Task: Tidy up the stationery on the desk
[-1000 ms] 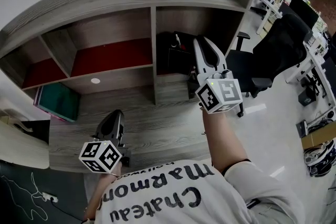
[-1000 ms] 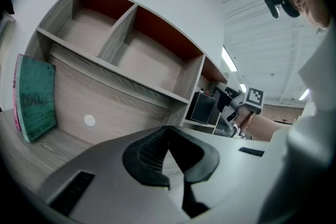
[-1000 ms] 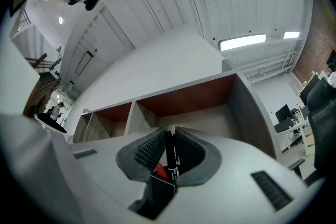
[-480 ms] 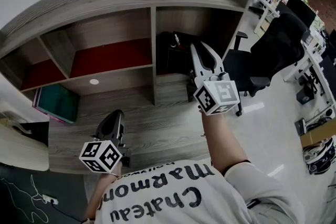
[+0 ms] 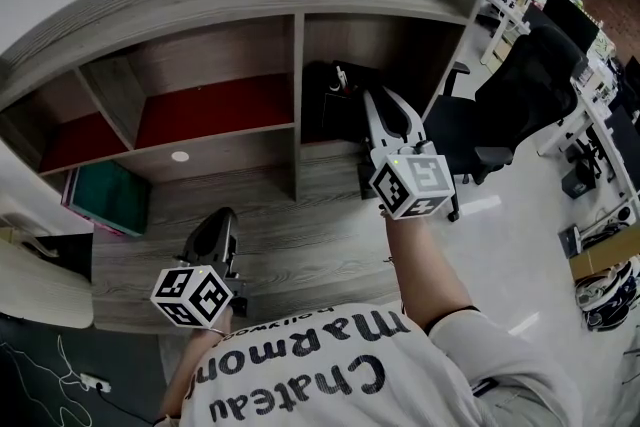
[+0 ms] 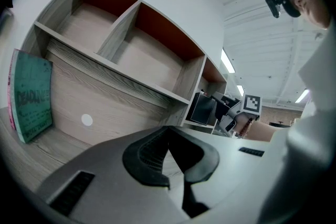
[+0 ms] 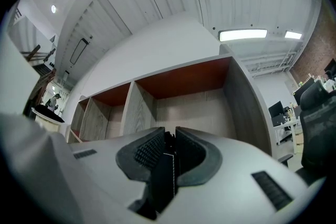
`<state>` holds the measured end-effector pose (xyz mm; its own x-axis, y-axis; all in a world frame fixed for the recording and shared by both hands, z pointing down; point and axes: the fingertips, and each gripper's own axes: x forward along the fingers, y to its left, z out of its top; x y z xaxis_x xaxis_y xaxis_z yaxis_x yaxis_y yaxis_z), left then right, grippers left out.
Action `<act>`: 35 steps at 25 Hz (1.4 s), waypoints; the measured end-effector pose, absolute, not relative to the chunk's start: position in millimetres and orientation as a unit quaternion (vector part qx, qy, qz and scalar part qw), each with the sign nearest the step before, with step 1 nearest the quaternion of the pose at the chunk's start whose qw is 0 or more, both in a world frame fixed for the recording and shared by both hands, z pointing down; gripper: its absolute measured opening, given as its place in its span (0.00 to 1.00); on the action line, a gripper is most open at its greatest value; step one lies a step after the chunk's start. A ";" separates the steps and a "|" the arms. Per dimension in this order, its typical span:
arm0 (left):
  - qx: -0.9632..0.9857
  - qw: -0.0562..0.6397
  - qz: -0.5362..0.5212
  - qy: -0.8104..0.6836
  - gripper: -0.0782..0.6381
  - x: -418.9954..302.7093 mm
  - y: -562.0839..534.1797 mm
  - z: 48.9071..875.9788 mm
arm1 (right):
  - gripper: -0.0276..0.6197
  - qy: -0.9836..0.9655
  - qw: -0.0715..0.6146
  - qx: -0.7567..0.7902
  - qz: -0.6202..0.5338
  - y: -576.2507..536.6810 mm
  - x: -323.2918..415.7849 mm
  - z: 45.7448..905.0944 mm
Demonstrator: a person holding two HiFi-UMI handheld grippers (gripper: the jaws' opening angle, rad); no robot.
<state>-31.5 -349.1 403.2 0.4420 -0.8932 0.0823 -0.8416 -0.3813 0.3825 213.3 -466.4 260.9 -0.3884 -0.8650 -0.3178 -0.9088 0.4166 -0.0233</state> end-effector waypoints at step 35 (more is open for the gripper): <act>0.864 0.184 -0.080 -0.461 0.13 -75.8 -357.2 386.3 | 0.16 0.795 0.100 -0.586 0.116 -430.3 186.3 235.0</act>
